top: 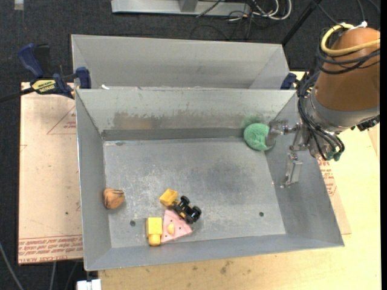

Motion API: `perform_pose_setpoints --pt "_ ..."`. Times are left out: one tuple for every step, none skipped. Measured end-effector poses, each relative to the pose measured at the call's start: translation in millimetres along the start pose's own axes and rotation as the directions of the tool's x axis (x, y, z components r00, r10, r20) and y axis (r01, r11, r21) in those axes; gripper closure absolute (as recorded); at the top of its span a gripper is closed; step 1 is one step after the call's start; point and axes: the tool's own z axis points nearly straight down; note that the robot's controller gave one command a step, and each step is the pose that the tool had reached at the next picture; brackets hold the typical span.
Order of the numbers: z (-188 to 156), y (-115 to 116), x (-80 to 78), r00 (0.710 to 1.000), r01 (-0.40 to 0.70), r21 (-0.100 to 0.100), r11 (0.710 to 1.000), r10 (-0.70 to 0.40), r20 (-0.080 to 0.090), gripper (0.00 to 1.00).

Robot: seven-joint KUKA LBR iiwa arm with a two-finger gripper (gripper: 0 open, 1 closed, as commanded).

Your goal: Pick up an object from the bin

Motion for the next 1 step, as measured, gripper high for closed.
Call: perform_pose_setpoints --pt "-4.6 0.4 -1.3 1.000 0.002 0.001 1.000 -0.002 0.008 0.00"
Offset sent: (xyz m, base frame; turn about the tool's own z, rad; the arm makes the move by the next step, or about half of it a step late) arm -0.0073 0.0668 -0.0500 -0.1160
